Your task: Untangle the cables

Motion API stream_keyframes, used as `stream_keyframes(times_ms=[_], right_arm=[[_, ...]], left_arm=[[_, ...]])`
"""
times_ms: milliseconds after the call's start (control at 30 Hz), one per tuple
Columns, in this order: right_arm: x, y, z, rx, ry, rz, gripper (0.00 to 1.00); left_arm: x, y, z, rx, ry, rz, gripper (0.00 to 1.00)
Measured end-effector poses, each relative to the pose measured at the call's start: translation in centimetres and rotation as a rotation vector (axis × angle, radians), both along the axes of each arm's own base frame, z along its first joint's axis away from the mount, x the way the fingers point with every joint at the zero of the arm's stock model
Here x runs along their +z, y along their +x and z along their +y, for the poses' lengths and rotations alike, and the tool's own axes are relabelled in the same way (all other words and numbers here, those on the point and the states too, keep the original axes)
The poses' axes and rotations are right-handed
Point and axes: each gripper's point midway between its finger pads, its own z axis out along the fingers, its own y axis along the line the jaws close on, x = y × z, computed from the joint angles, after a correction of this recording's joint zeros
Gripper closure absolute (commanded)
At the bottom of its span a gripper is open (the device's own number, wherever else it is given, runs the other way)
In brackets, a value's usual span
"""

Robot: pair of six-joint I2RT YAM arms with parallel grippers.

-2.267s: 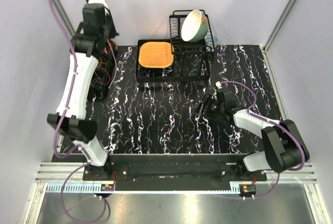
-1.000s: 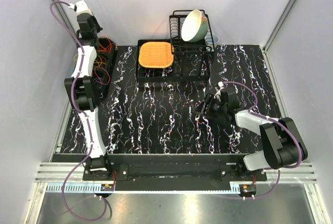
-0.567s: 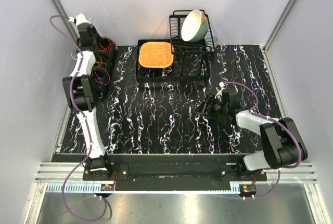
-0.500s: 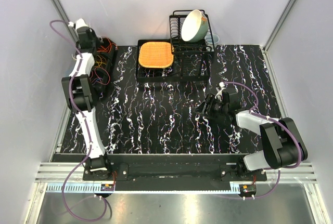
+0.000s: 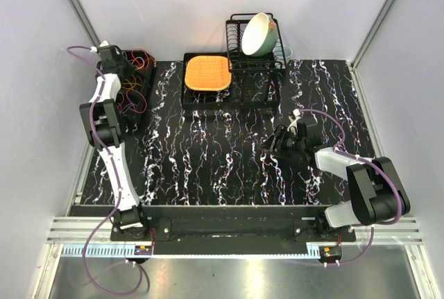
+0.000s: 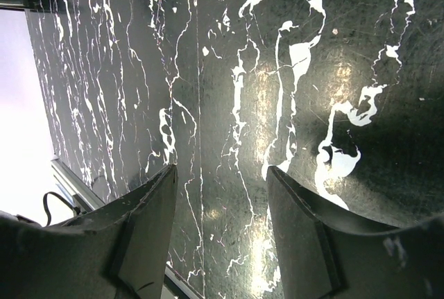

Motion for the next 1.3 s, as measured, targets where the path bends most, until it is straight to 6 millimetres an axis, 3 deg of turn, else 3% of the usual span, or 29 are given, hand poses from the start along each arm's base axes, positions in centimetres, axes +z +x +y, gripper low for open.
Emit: stream_keyframes(times_ms=[233, 467, 567, 700, 867, 1067, 1200, 1300], right_arm=[[0.2, 0.1, 0.1, 0.005, 0.008, -0.006, 0.39], [0.2, 0.0, 0.1, 0.006, 0.012, -0.004, 0.39], [0.2, 0.0, 0.1, 0.006, 0.012, -0.004, 0.39], [0.1, 0.0, 0.0, 0.003, 0.012, -0.002, 0.39], [0.1, 0.0, 0.0, 0.003, 0.013, -0.003, 0.39], [0.1, 0.0, -0.1, 0.002, 0.014, -0.003, 0.39], [0.0, 0.0, -0.1, 0.001, 0.014, -0.002, 0.38], [-0.1, -0.2, -0.1, 0.001, 0.014, 0.002, 0.37]], left_arm=[[0.1, 1.6, -0.4, -0.037, -0.039, 0.001, 0.92], [0.1, 1.7, -0.3, -0.054, -0.081, -0.01, 0.71], [0.4, 1.5, -0.3, -0.062, -0.104, -0.024, 0.47], [1.8, 1.2, -0.6, -0.067, -0.128, -0.04, 0.29], [5.4, 1.0, -1.1, -0.083, -0.134, -0.093, 0.18], [12.6, 0.0, -2.5, -0.116, -0.127, -0.198, 0.13], [17.0, -1.7, -3.8, -0.139, -0.111, -0.254, 0.11], [18.8, -3.8, -5.2, -0.153, -0.11, -0.259, 0.1]])
